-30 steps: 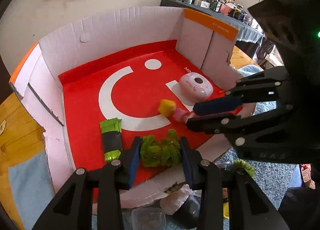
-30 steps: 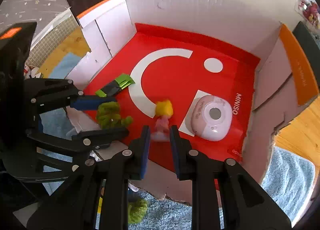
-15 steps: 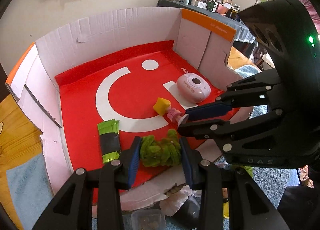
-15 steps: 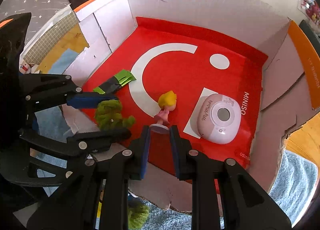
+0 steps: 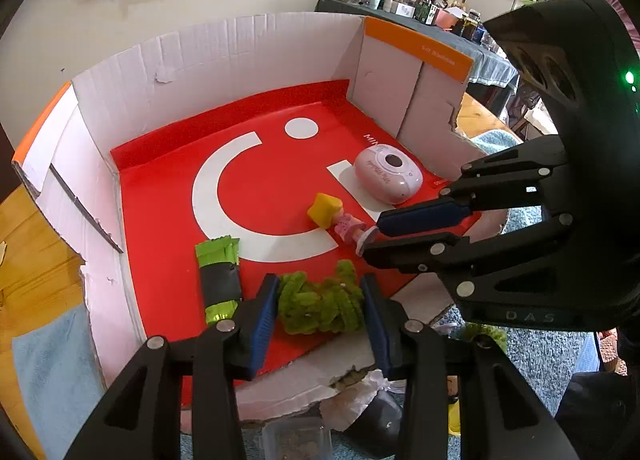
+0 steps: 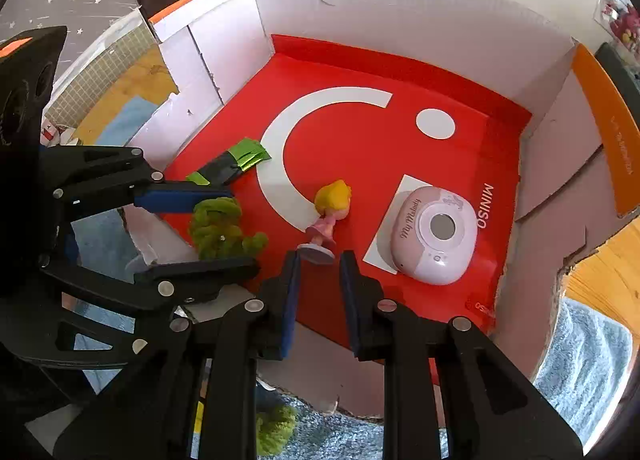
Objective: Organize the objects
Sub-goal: 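Lower both items into the red box and open both tools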
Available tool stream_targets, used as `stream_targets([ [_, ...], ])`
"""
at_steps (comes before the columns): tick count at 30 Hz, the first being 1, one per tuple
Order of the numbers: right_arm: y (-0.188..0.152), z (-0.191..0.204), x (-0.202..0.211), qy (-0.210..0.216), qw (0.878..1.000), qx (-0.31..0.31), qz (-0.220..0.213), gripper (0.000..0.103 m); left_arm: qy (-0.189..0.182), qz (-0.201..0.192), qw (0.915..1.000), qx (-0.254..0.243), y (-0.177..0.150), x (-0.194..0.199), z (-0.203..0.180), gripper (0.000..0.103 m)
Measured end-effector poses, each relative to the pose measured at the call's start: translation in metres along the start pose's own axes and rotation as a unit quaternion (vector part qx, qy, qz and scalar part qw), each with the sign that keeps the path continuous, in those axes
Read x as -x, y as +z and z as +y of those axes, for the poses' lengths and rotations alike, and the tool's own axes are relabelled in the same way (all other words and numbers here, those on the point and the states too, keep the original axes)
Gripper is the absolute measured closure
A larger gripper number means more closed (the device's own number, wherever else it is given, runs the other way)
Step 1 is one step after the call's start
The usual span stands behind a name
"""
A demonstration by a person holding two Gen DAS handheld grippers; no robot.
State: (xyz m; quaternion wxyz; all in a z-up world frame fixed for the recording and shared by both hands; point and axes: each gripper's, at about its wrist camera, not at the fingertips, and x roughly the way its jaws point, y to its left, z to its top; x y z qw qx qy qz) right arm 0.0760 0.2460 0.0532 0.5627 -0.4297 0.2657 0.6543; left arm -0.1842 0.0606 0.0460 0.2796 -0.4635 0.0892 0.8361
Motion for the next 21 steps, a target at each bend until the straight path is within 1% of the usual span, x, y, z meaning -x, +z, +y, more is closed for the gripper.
stream_targets([
  [8,-0.004,-0.004,0.001,0.002,1.000,-0.007,0.003,0.083,-0.002,0.001,0.9999,0.011,-0.001,0.000,0.004,0.054],
  [10,-0.005,-0.004,0.003,0.001,1.000,-0.007,0.004,0.083,-0.004,-0.001,0.9999,0.014,-0.001,0.001,0.005,0.049],
  [14,-0.007,-0.006,0.007,0.001,1.000,-0.010,0.001,0.083,-0.006,-0.006,0.9998,0.017,-0.002,0.004,0.006,0.047],
  [17,-0.009,-0.008,0.010,-0.001,1.000,-0.015,-0.001,0.083,-0.006,-0.009,0.9998,0.019,-0.002,0.008,0.006,0.044],
  [21,-0.012,-0.010,0.018,-0.002,1.000,-0.023,-0.009,0.083,-0.005,-0.017,0.9996,0.022,-0.003,0.014,0.004,0.044],
])
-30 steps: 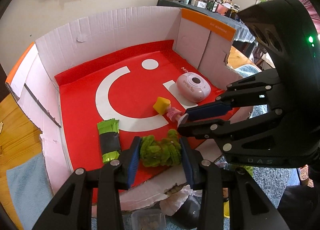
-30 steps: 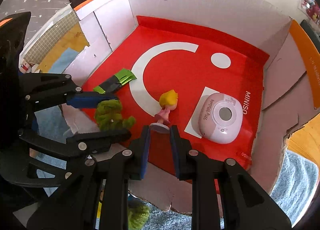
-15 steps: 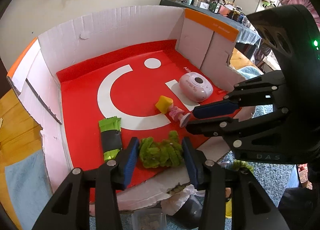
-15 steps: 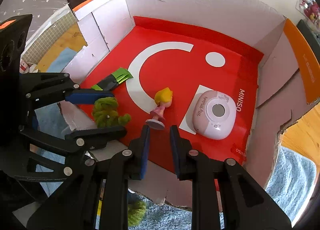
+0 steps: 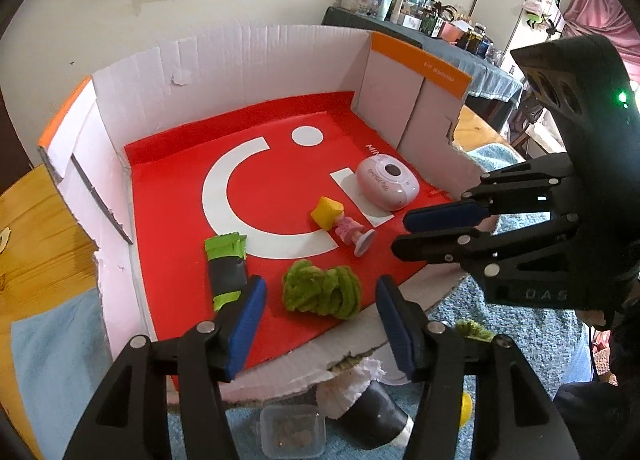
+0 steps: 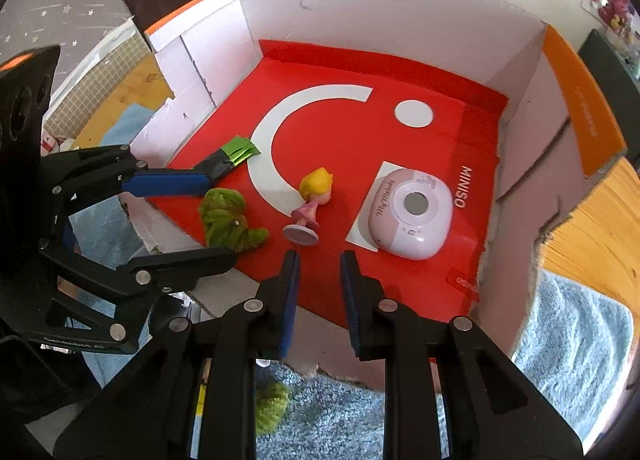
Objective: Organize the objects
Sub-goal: 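Lower both items into the red box and open both tools, then withdraw both tools from the box back over the towel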
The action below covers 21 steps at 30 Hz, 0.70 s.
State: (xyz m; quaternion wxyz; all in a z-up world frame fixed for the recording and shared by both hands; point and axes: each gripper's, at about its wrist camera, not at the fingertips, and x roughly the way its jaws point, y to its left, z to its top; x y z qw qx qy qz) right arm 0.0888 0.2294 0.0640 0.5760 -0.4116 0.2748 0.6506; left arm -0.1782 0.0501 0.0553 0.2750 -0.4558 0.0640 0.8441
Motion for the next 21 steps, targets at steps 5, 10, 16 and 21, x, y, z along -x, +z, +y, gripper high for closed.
stream_targets([
  [5,-0.006,0.002,0.017,-0.004,1.000,-0.006,-0.022,0.083,0.002,-0.017,0.9998,0.010,-0.005,0.015,-0.002,0.043],
  [10,-0.013,0.005,0.034,-0.010,0.999,-0.013,-0.048,0.082,0.011,-0.047,0.9986,0.021,-0.013,0.041,-0.004,0.042],
  [16,-0.027,0.019,0.063,-0.026,0.994,-0.011,-0.104,0.029,0.021,-0.088,0.9953,0.036,-0.030,0.075,-0.009,0.036],
  [21,-0.040,0.034,0.084,-0.049,0.989,-0.001,-0.143,0.022,0.042,-0.111,0.9919,0.045,-0.046,0.093,-0.015,0.034],
])
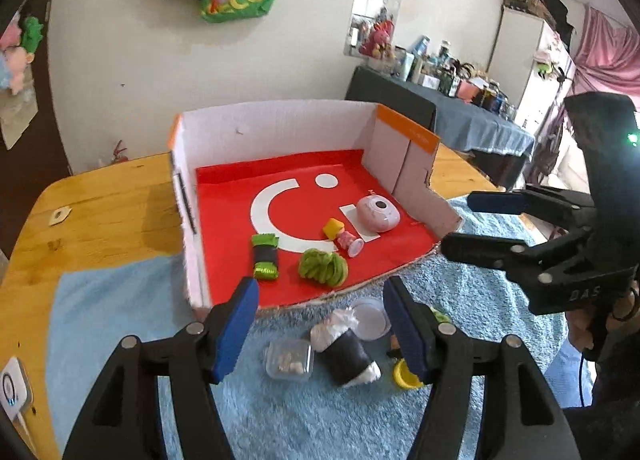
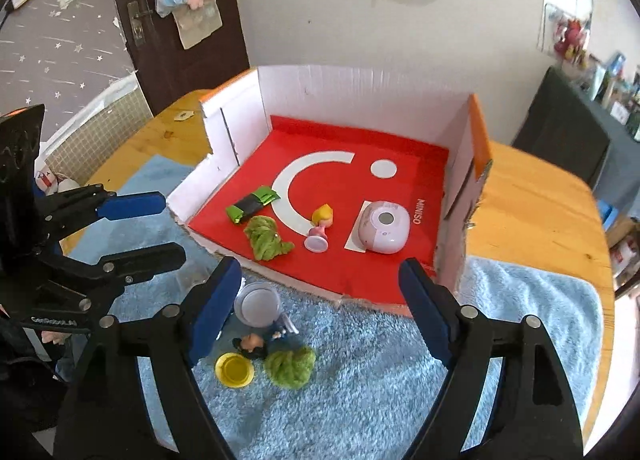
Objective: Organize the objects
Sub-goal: 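Withdraw both tools from the box back over the towel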
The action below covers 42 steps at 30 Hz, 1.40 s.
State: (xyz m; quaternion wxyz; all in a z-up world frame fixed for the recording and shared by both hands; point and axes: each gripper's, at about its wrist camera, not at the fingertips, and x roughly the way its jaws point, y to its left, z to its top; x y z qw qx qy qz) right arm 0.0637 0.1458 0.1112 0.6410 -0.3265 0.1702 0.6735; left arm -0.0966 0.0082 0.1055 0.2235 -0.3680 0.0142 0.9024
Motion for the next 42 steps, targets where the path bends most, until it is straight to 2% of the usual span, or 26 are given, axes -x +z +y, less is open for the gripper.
stream_targets([
  [5,-0.010,0.010,0.022,-0.017,0.999,0.000,-0.036,0.019,0.013,-0.023,0.9995,0.016,-0.014,0.019,0.001,0.026],
  [8,-0.017,0.015,0.034,-0.026,0.998,-0.001,-0.055,0.012,0.018,-0.030,0.9989,0.032,-0.023,0.028,0.003,0.020],
  [13,-0.033,0.027,0.050,-0.035,0.996,0.000,-0.080,0.011,0.037,-0.045,0.9972,0.048,-0.039,0.038,0.003,0.014],
  [18,-0.052,0.031,0.054,-0.040,0.995,-0.012,-0.088,0.010,0.045,-0.050,0.9961,0.058,-0.054,0.044,-0.001,0.013],
  [21,-0.064,0.031,0.052,-0.046,0.995,-0.017,-0.092,0.009,0.055,-0.056,0.9954,0.054,-0.061,0.044,-0.006,0.007],
  [24,-0.073,0.031,0.050,-0.056,0.994,-0.020,-0.093,0.009,0.067,-0.065,0.9945,0.048,-0.068,0.044,-0.012,0.007],
  [29,-0.087,0.032,0.047,-0.067,0.993,-0.023,-0.096,0.009,0.064,-0.056,0.9949,0.054,-0.077,0.038,-0.017,0.007],
  [42,-0.114,0.034,0.037,-0.091,0.990,-0.030,-0.100,0.009,0.082,-0.057,0.9926,0.069,-0.097,0.031,-0.023,0.007],
])
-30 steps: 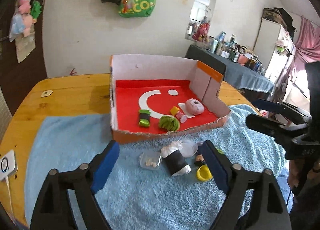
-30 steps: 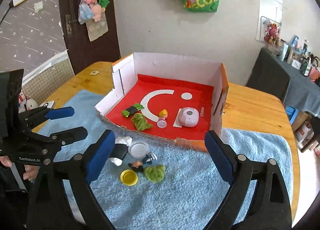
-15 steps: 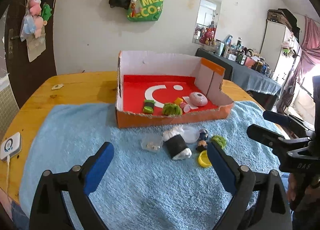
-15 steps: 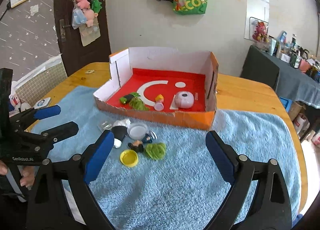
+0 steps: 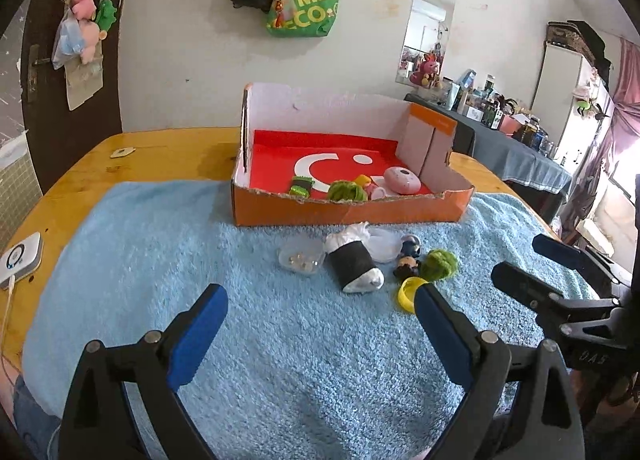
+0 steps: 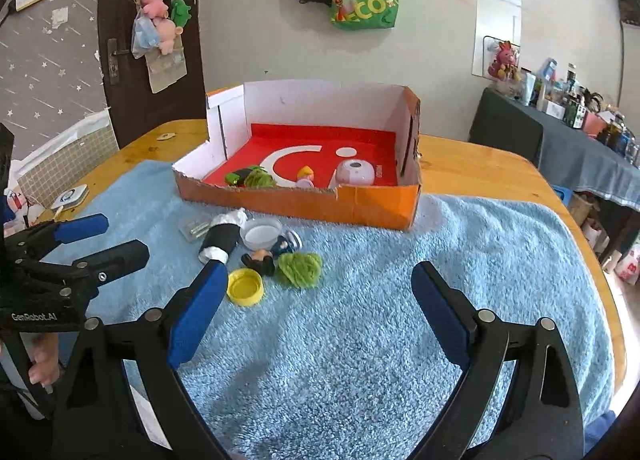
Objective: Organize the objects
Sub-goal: 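Withdraw both tools from the box back over the towel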
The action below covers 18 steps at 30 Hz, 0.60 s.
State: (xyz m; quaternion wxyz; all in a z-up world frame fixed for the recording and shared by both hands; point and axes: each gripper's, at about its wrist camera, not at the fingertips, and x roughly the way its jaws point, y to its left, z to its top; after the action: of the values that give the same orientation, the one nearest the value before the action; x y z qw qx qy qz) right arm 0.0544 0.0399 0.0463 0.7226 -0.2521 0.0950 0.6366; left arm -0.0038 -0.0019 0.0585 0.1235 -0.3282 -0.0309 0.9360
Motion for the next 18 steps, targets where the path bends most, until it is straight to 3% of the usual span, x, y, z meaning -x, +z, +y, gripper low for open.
stream_targets([
  [18,-0.016,0.001,-0.020,0.017,0.999,-0.006,0.039,0.009,-0.007,0.023,0.9996,0.013,-0.011,-0.011,0.006,0.007],
])
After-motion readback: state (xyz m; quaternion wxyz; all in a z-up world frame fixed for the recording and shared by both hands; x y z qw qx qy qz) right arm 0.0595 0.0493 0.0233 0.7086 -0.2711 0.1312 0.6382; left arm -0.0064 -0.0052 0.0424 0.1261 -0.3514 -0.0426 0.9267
